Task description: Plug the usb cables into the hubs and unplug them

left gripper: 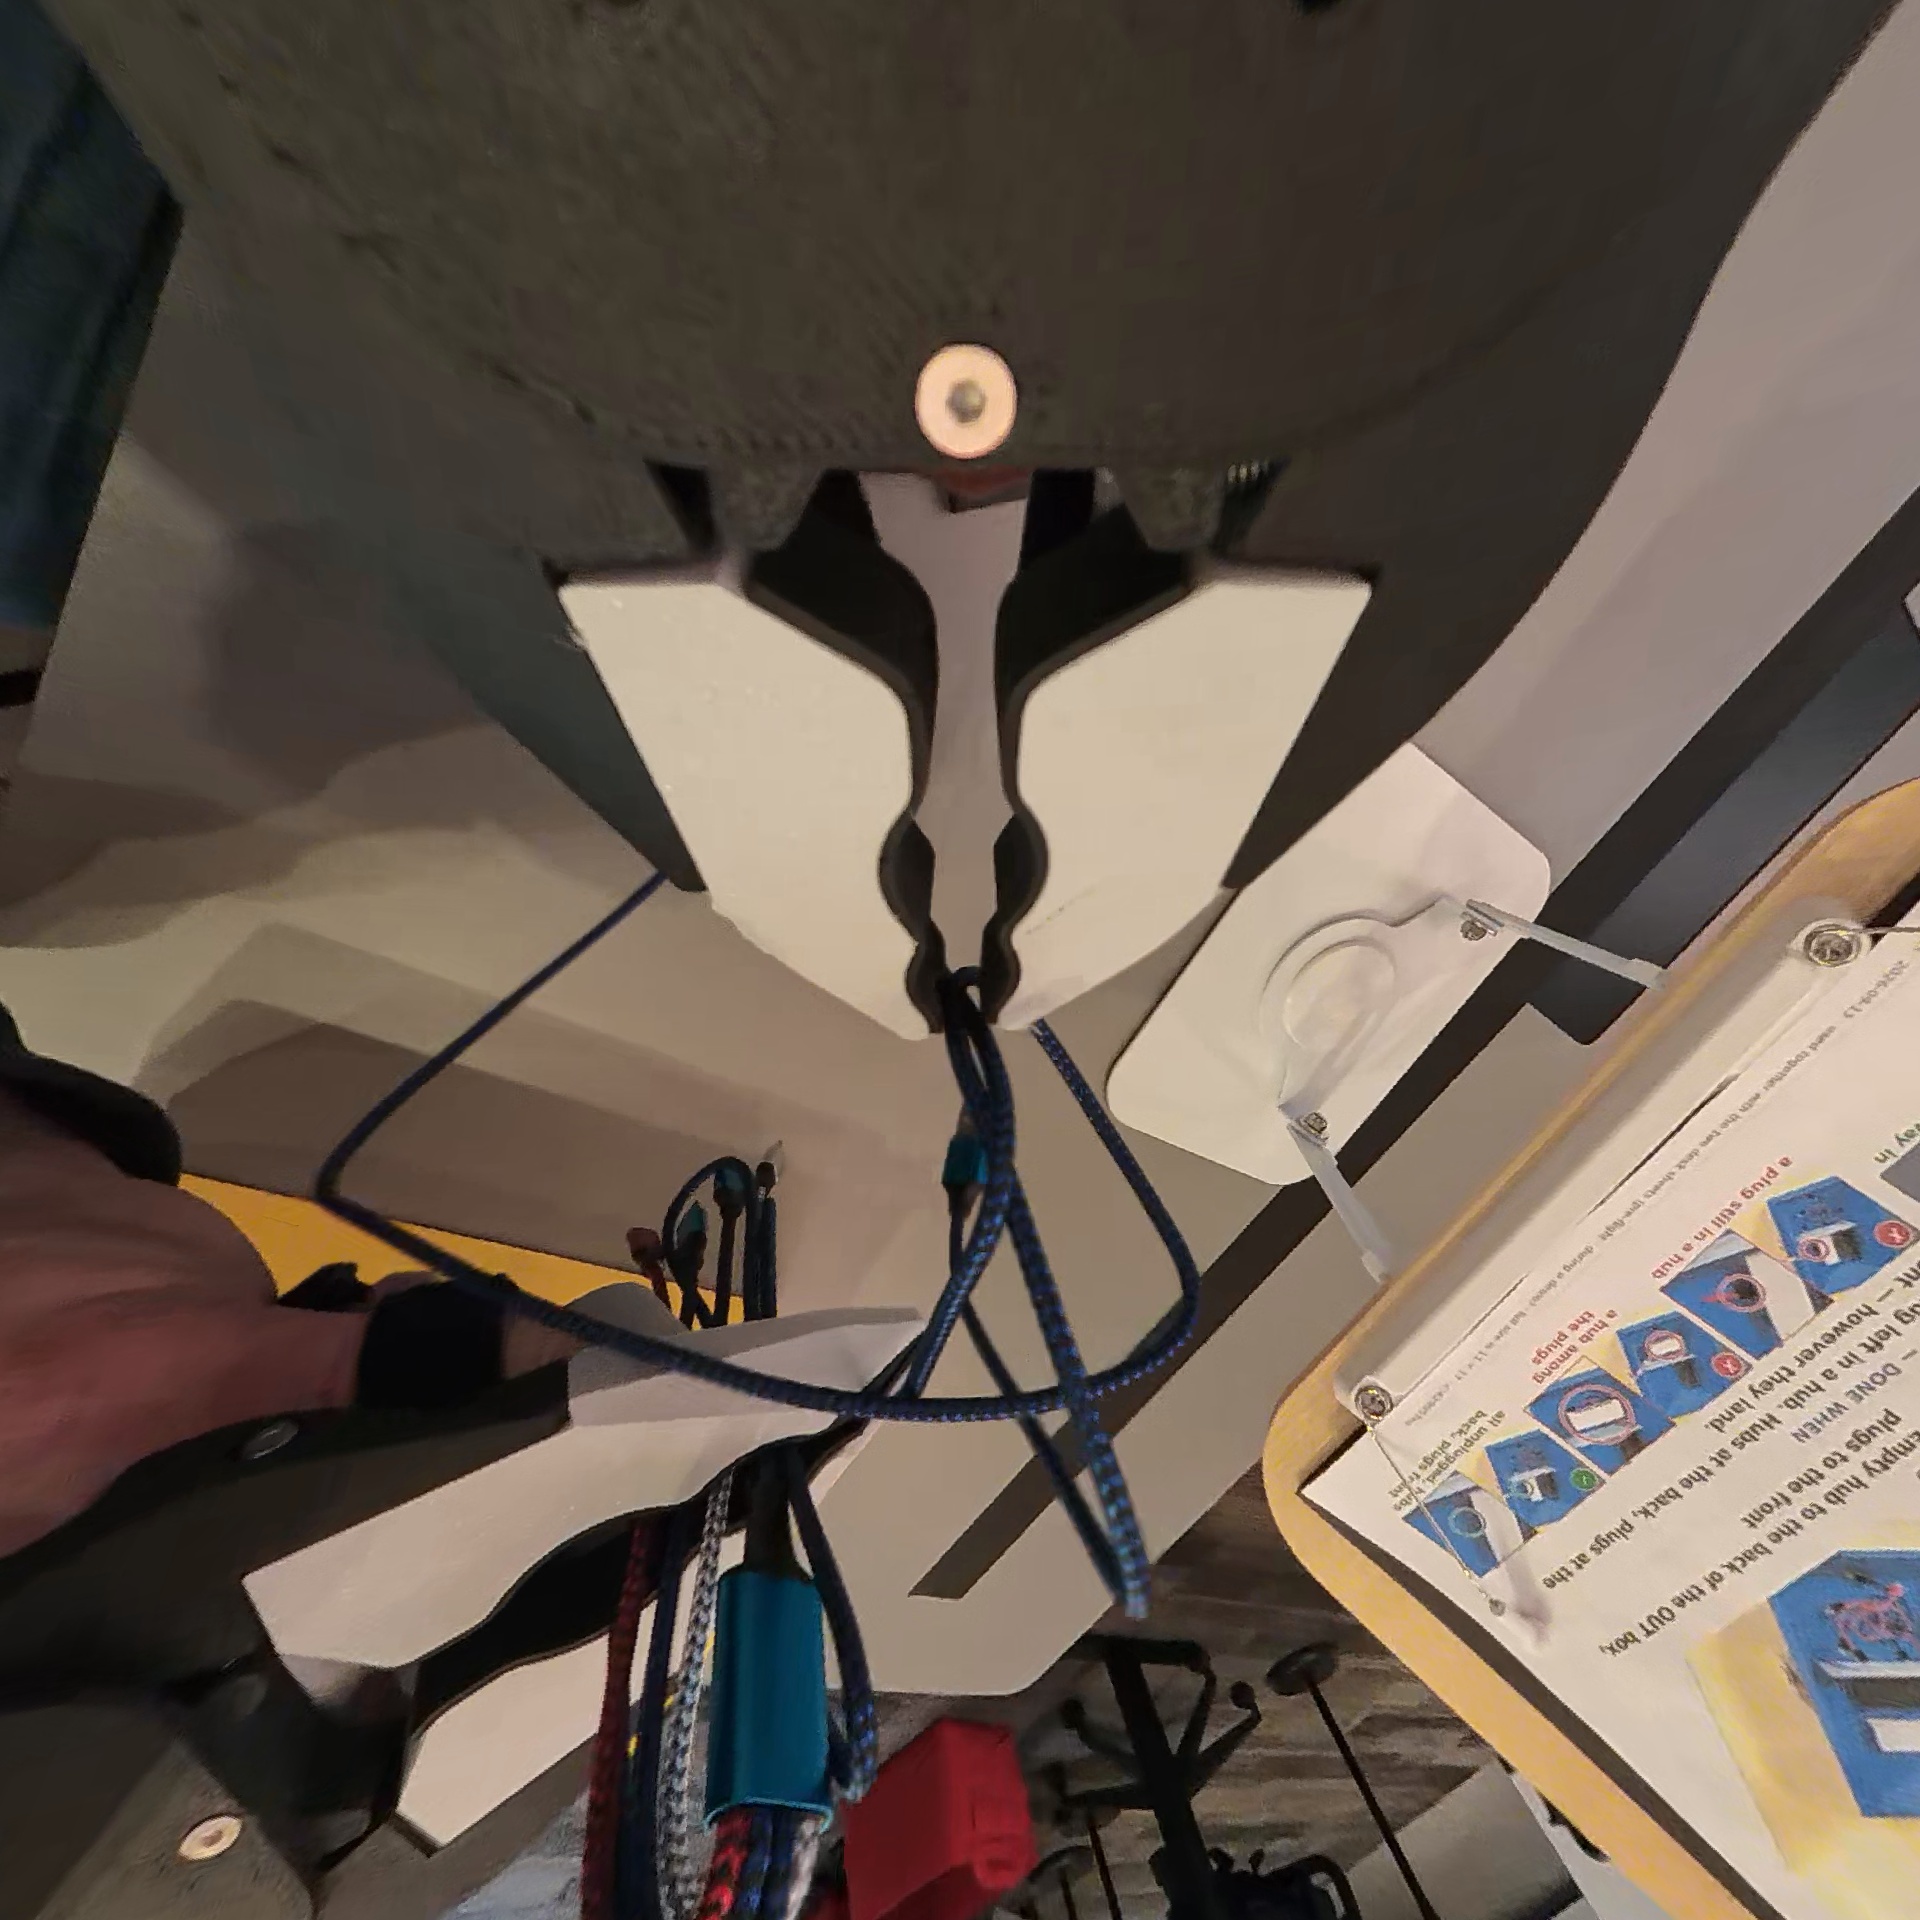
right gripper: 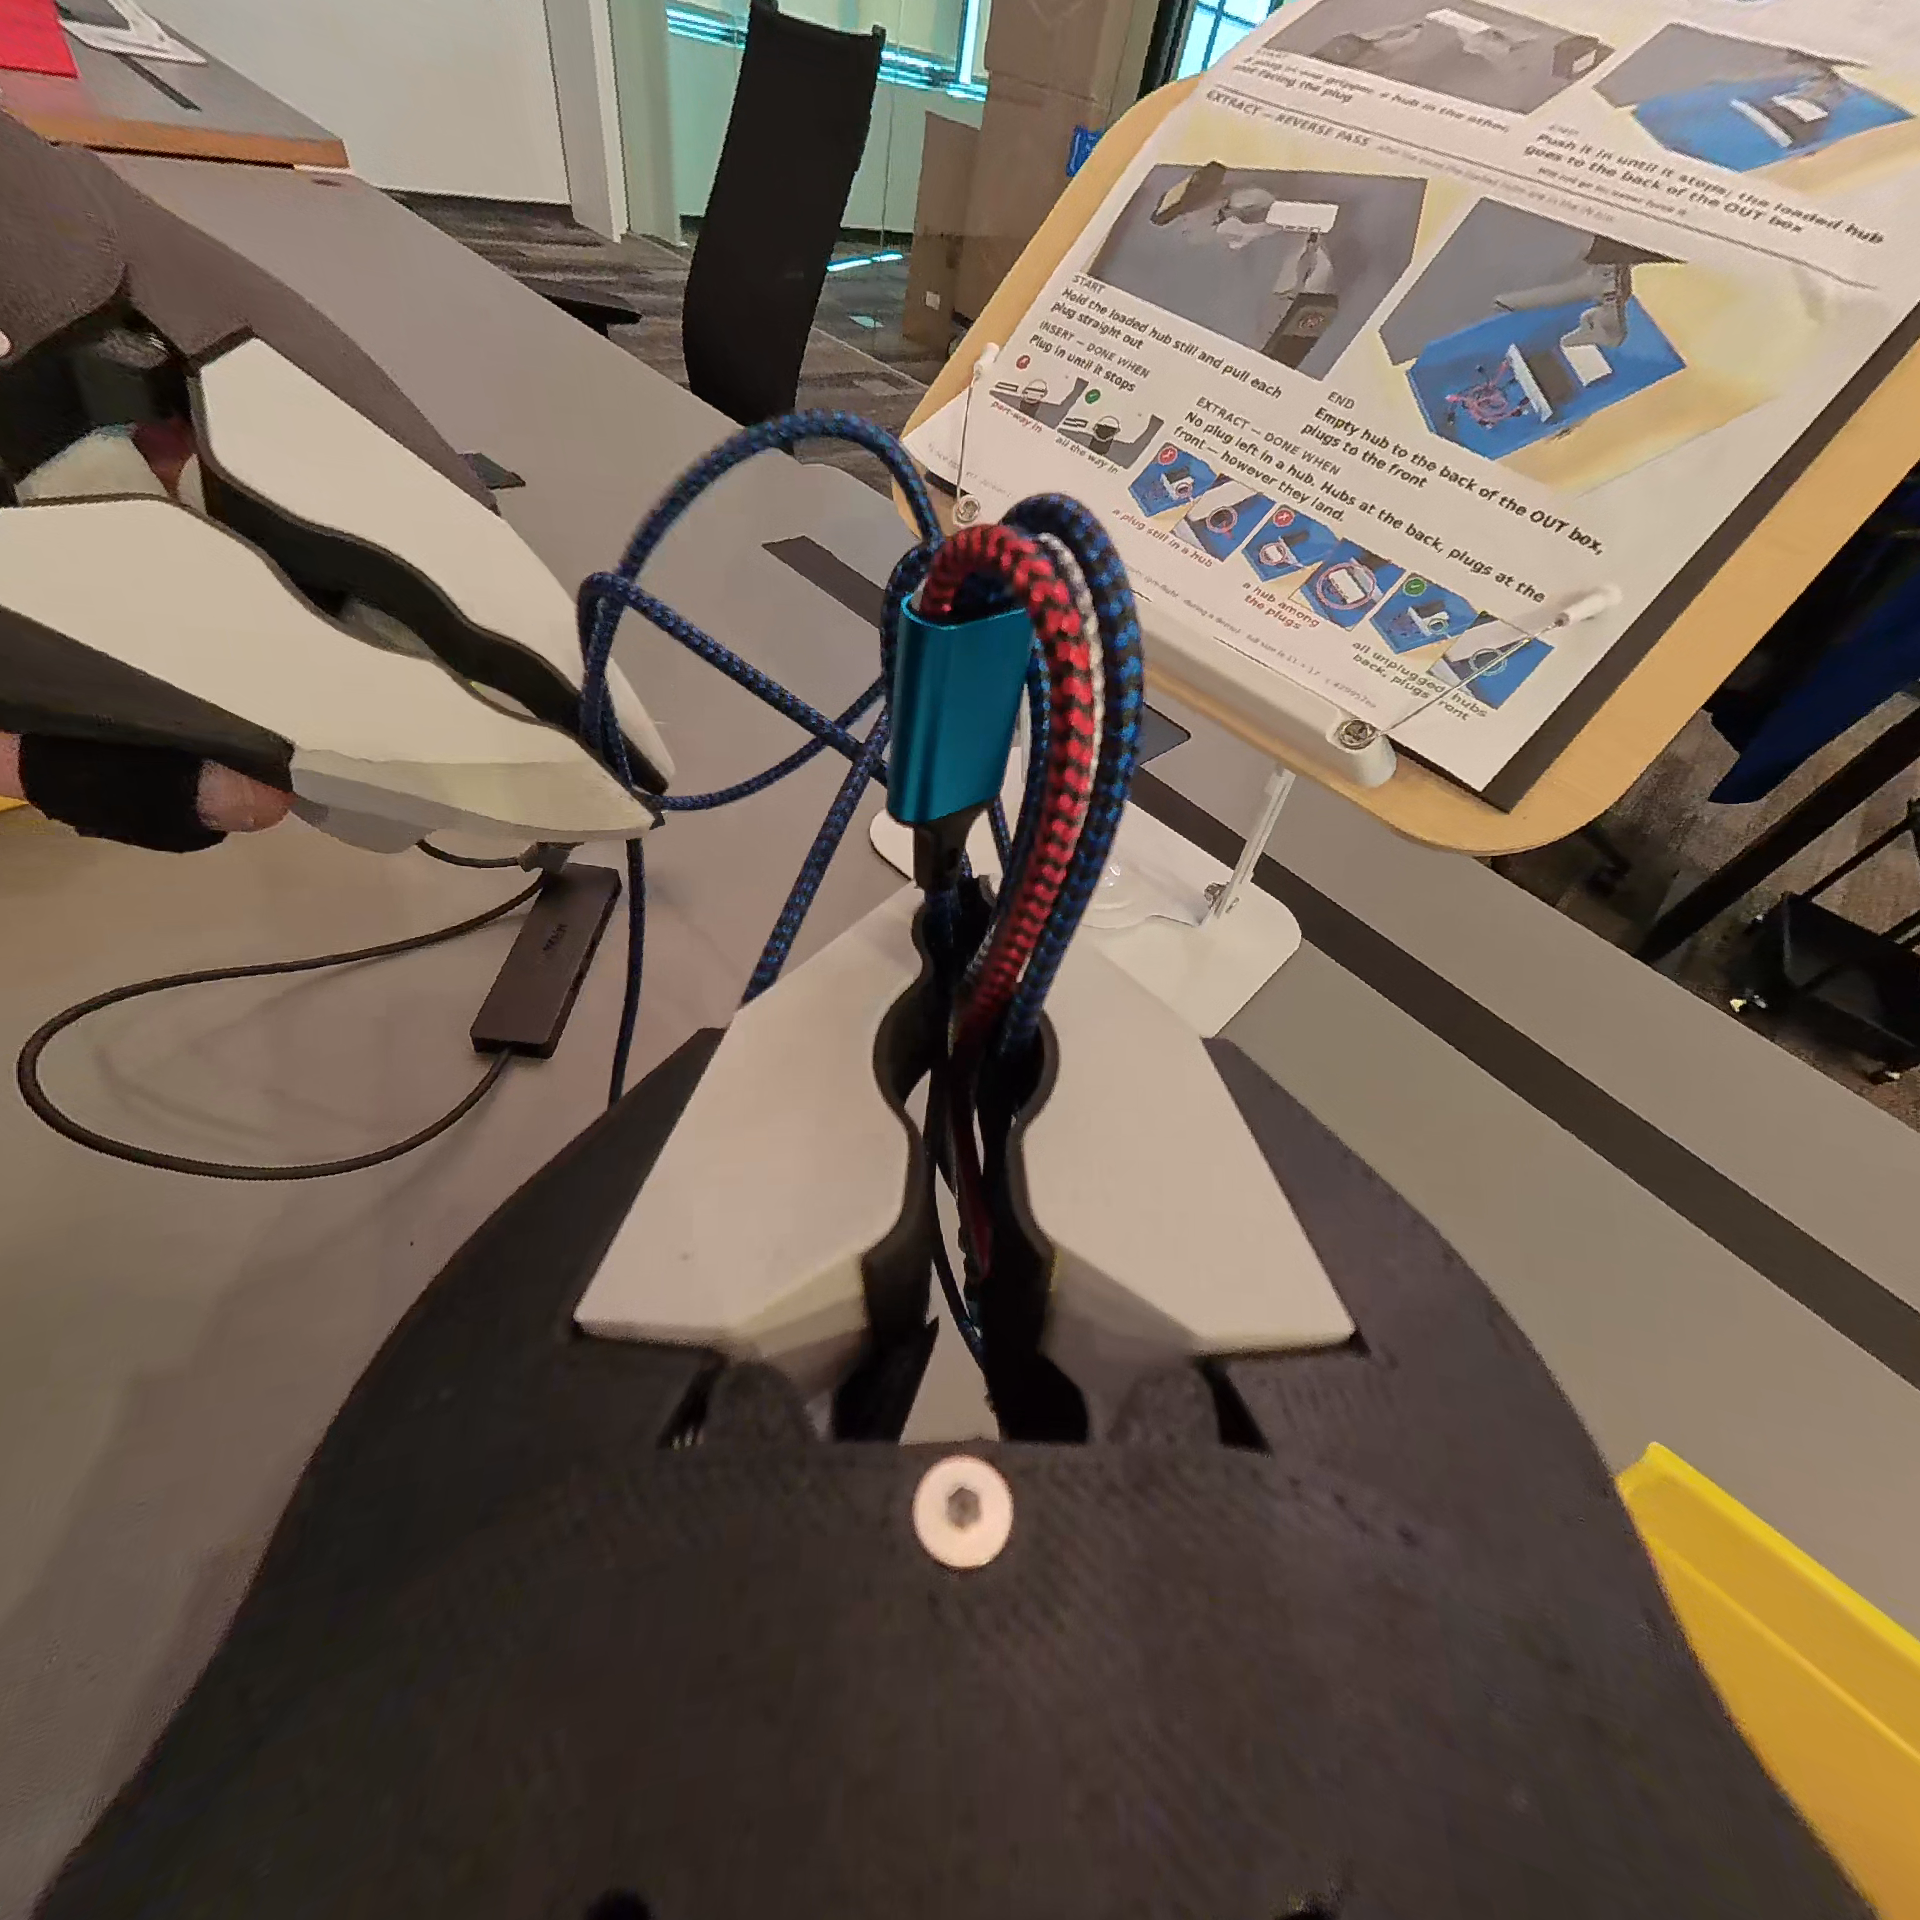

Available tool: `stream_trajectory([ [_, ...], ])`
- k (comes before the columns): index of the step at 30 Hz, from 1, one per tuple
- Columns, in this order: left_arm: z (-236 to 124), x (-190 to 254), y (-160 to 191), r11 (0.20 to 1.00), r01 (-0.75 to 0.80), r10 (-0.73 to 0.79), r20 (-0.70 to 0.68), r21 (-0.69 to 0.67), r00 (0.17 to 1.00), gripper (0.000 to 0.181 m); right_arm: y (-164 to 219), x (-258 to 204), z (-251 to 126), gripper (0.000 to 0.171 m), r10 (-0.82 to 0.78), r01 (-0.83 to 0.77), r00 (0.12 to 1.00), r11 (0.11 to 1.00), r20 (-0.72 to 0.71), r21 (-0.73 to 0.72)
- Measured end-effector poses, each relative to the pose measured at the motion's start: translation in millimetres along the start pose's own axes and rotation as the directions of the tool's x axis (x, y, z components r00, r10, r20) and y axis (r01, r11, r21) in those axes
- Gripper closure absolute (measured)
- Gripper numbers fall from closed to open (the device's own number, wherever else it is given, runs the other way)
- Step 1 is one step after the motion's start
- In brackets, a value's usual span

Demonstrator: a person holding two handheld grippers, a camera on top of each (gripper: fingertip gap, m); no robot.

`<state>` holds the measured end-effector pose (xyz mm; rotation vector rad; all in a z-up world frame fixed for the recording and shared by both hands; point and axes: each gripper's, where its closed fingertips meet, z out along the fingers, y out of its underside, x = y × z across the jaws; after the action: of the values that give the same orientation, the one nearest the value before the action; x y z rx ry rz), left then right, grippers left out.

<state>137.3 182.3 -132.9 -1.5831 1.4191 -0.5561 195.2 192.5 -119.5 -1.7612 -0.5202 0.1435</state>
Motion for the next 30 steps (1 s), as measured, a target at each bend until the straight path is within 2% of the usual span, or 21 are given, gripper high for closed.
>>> stream_trajectory([
  [6,0.4,0.5,3.9,0.997,-0.065,0.065,0.002,-0.028,0.998,0.178,10.0,9.2,-0.8,0.171,0.043,-0.043,0.999,0.999,-0.007,-0.012],
  [14,-15.8,1.8,-4.6,0.981,-0.181,0.184,-0.035,0.063,0.982,0.178,24.6,20.7,-2.0,0.171,0.151,-0.151,0.988,0.988,0.027,-0.019],
  [17,-22.0,-3.9,-6.1,0.982,-0.168,0.172,-0.048,0.082,0.984,0.178,25.5,16.9,-0.8,0.171,0.189,-0.188,0.980,0.982,0.070,-0.014],
  [24,-25.2,0.4,-3.7,0.935,-0.353,0.353,-0.016,0.022,0.935,0.178,15.5,2.3,-0.9,0.171,0.166,-0.163,0.979,0.986,0.118,-0.032],
  [30,-18.0,10.7,-9.9,0.873,-0.487,0.488,0.068,-0.025,0.870,0.176,19.7,-0.5,6.1,0.171,0.179,-0.172,0.975,0.983,0.132,-0.067],
])
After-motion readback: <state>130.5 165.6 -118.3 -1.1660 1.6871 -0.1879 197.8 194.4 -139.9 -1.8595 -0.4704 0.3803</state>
